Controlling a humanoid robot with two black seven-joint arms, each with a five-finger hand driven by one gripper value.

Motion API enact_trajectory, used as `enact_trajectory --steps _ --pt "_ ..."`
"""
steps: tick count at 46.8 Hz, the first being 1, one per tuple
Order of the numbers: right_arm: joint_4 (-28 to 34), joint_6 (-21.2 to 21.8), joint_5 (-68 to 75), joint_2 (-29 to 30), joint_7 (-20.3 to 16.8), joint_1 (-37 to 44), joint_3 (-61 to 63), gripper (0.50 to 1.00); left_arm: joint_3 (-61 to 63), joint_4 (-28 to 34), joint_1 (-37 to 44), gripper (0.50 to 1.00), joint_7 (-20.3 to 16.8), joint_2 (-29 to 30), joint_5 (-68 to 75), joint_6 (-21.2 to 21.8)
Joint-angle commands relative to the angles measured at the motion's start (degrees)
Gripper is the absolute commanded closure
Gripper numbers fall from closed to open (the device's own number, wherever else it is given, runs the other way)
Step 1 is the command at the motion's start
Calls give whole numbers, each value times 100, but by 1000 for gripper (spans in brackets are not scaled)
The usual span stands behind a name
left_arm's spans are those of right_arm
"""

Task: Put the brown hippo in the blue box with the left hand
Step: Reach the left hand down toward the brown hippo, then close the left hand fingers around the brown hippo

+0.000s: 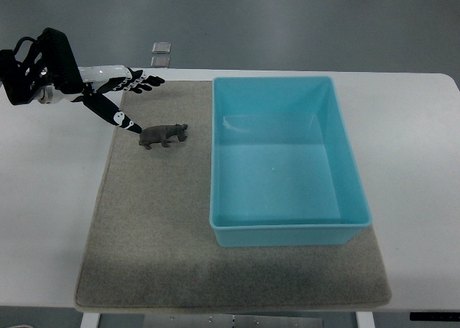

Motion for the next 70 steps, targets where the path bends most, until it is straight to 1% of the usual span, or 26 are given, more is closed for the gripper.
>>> enact_trajectory --steps 1,3,8,11,13,14,17,19,22,34,39,43,46,48,51,54,70 --pt "0 5 0 0 0 0 0 564 1 -1 -8 564 1 -6 257 9" --pt "0 5 0 0 0 0 0 564 1 8 -8 576 1 -6 381 26" --pt "0 -4 0 0 0 0 0 564 1 8 -16 581 1 -6 671 202" --pt "0 5 0 0 0 0 0 564 1 -1 -8 583 1 -15 733 237" --pt "0 -4 0 0 0 0 0 564 1 -1 -17 600 1 -15 741 246" --pt "0 5 0 0 0 0 0 564 1 -1 -17 600 10 -15 759 246" --pt "0 5 0 0 0 0 0 564 1 8 10 604 10 -129 838 255" --pt "0 5 0 0 0 0 0 564 10 17 19 624 10 -234 908 281" --pt "0 5 0 0 0 0 0 564 28 52 27 639 10 -349 1022 343" --pt "0 5 0 0 0 0 0 564 485 61 1 639 10 -419 1128 861" --pt "0 5 0 0 0 0 0 564 573 61 -8 641 19 -428 1128 1002" --pt "0 5 0 0 0 0 0 564 608 70 -16 649 27 -507 1128 1046" --pt "0 -4 0 0 0 0 0 564 617 96 -17 679 71 -551 1128 1046" --pt "0 -4 0 0 0 0 0 564 617 105 -17 686 115 -551 1128 1046" --pt "0 5 0 0 0 0 0 564 617 114 -25 716 150 -560 1128 1046" --pt "0 5 0 0 0 0 0 564 617 114 -25 722 168 -577 1128 1046" --pt "0 5 0 0 0 0 0 564 678 166 -17 720 177 -674 1128 1178"
